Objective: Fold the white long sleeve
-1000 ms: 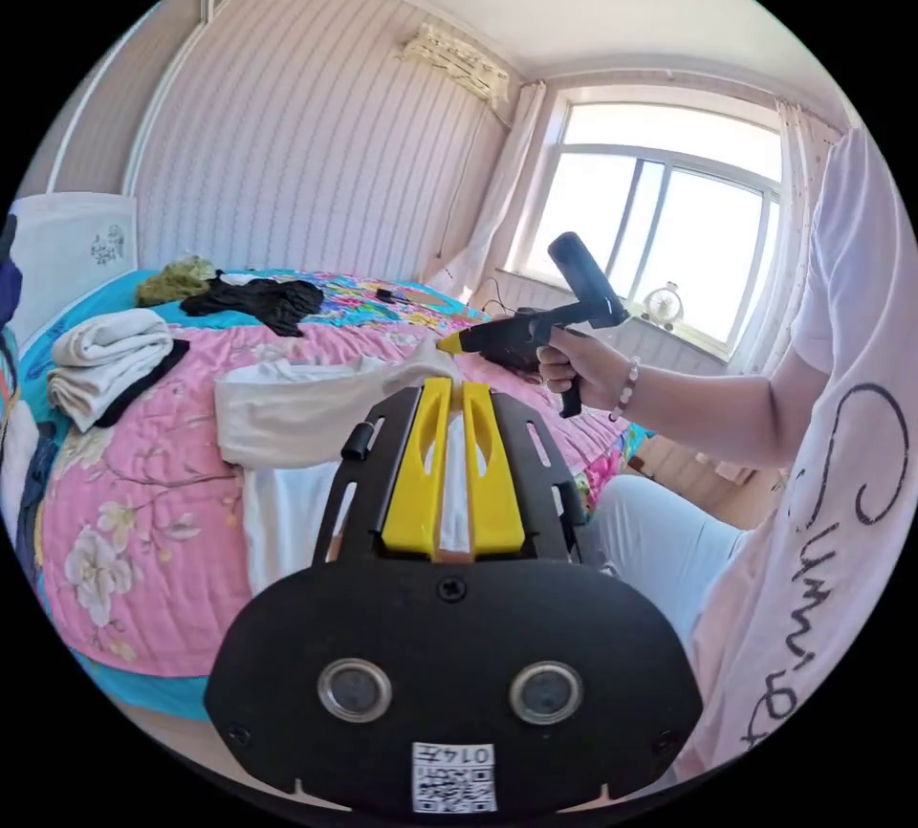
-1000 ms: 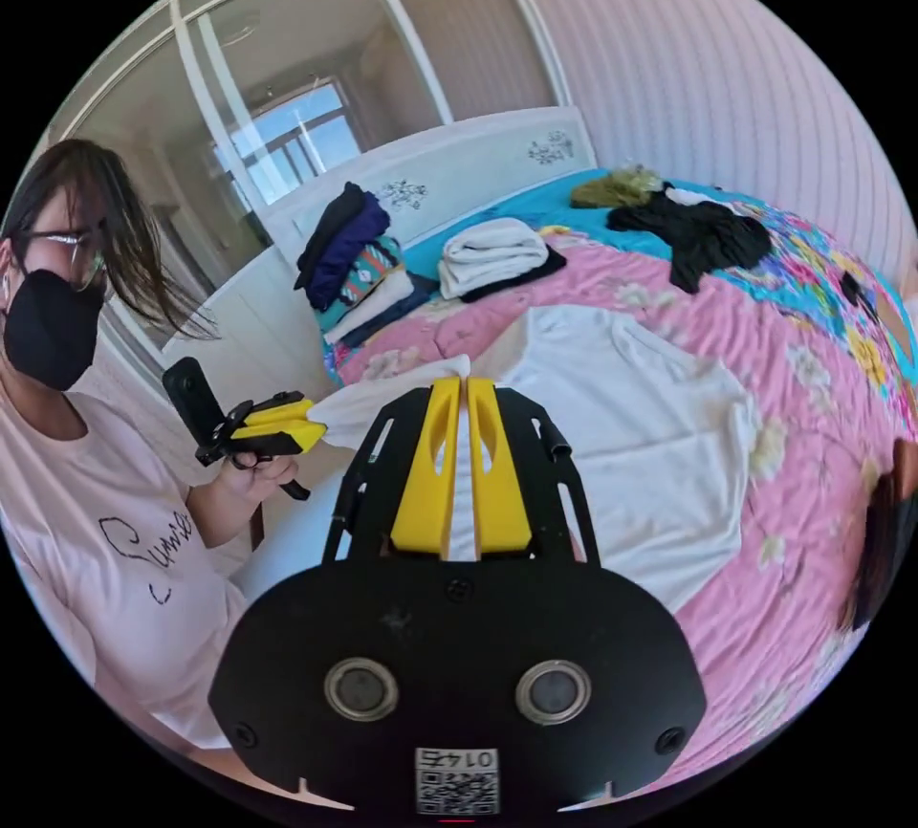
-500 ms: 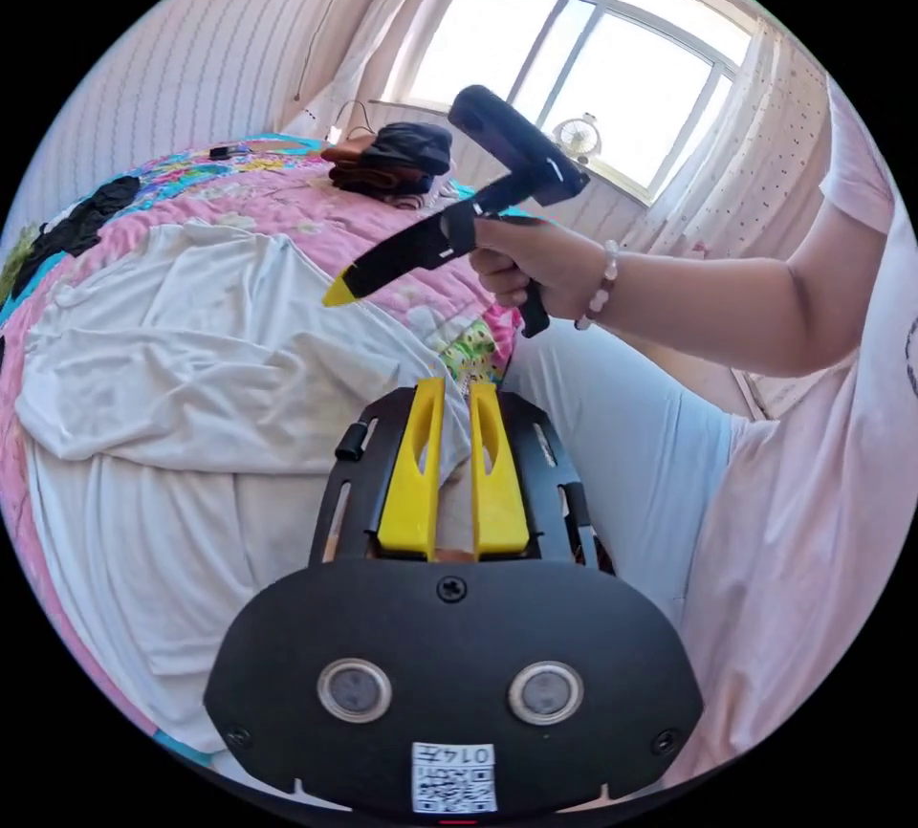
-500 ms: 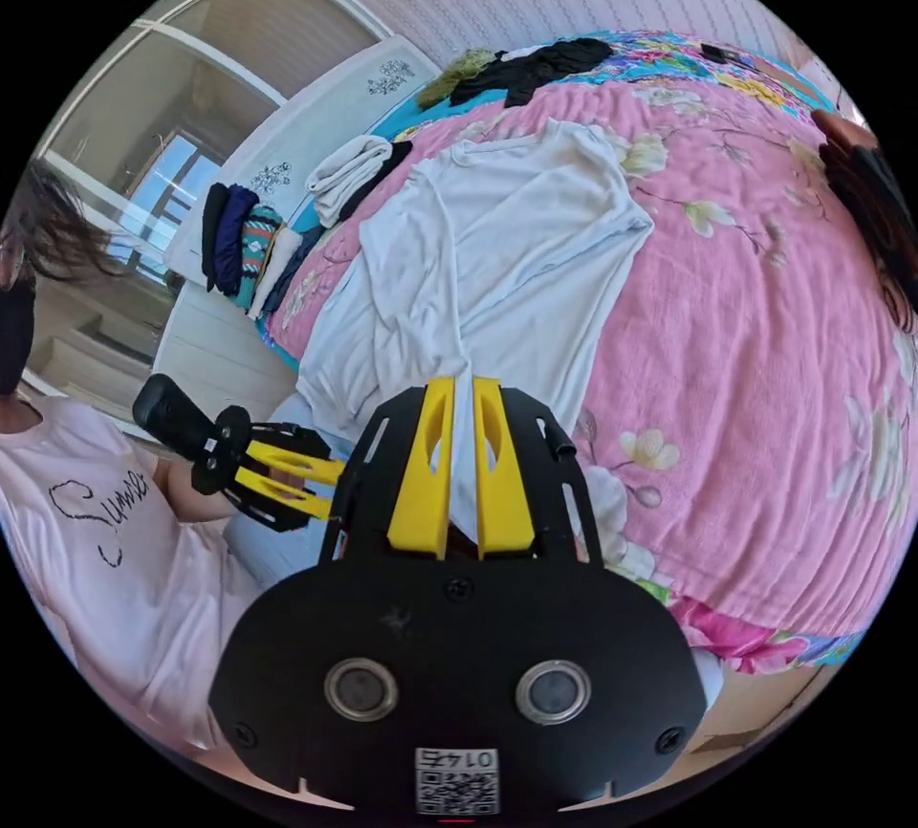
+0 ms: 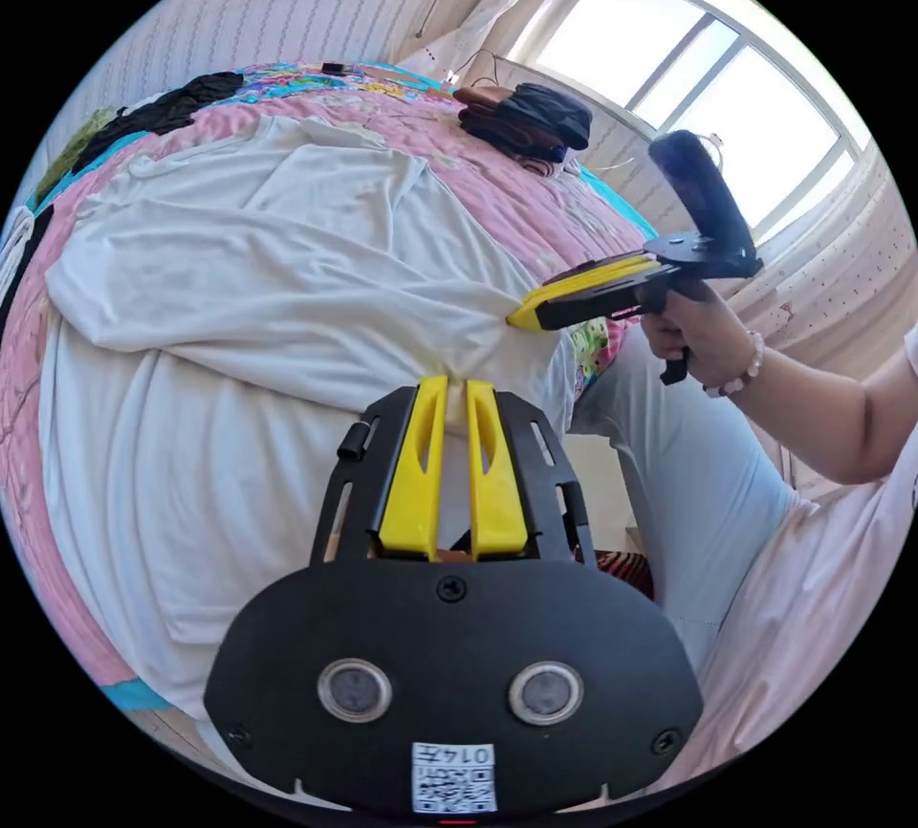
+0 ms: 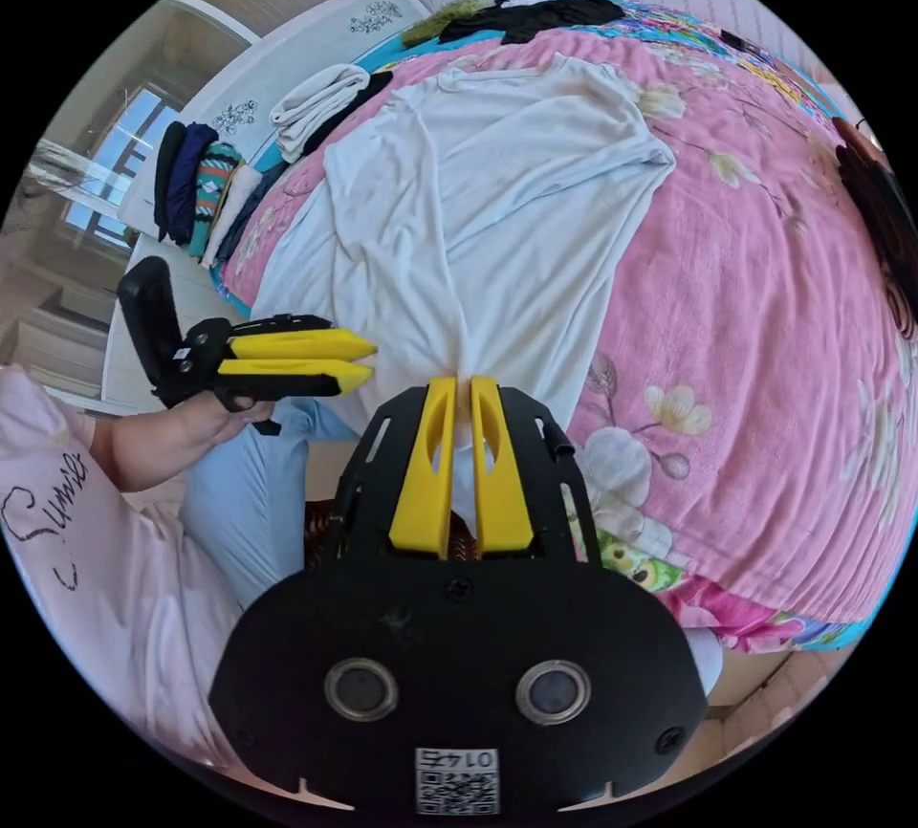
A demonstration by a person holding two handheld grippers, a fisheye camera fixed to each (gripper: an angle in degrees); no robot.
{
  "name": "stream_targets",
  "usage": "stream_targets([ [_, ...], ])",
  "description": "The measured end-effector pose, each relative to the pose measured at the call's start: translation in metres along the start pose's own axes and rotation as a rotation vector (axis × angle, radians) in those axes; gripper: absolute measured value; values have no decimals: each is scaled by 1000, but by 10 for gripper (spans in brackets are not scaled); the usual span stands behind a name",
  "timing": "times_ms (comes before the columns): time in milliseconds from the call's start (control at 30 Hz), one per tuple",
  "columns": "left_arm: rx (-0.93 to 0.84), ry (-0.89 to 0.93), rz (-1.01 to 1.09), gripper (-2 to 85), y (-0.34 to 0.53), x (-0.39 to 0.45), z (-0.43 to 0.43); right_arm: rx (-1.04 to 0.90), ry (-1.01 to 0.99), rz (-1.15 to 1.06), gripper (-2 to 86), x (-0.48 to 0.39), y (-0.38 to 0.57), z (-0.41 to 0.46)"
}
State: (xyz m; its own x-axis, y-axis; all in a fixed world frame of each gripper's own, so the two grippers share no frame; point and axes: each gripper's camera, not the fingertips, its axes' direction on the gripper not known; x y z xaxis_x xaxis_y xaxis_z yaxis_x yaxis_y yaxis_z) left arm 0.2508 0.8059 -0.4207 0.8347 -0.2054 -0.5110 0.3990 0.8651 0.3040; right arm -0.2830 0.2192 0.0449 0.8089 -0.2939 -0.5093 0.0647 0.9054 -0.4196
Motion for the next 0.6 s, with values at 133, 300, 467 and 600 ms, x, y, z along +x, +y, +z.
stream_targets([
  [133,9,97,17,4,-13,-16,-2,-101,-4,-14,19,22,12,2],
  [300,160,-15,-16,6,-43,-90,-74,-38,59,-71,43,44,-2,-23],
  [467,265,-332,-210,32,-108,-240,-141,177,143,-107,70,88,-73,-55],
  [600,211,-380,-297,74,-152,-312,-140,225,165,-13,104,135,-151,-40],
])
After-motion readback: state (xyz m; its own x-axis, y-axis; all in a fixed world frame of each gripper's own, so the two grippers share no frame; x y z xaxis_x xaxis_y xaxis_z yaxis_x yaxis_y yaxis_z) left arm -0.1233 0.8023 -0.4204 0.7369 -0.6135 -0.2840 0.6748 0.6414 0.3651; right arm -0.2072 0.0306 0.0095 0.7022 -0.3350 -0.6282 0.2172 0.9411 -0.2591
